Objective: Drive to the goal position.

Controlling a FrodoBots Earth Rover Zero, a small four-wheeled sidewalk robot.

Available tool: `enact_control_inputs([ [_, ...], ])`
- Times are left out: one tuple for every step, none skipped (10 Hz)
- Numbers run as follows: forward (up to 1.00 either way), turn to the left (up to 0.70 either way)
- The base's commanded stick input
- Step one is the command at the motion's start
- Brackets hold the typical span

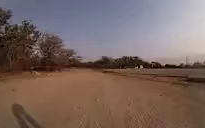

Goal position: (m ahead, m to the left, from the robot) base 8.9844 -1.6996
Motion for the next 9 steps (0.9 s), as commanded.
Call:
enact_control_inputs([
  [0.7,0.0],
  [0.7,0.0],
  [0.7,0.0],
  [0.7,0.0],
  [0.7,0.0],
  [0.7,0.0],
  [0.7,0.0],
  [0.7,0.0],
  [0.7,0.0],
])
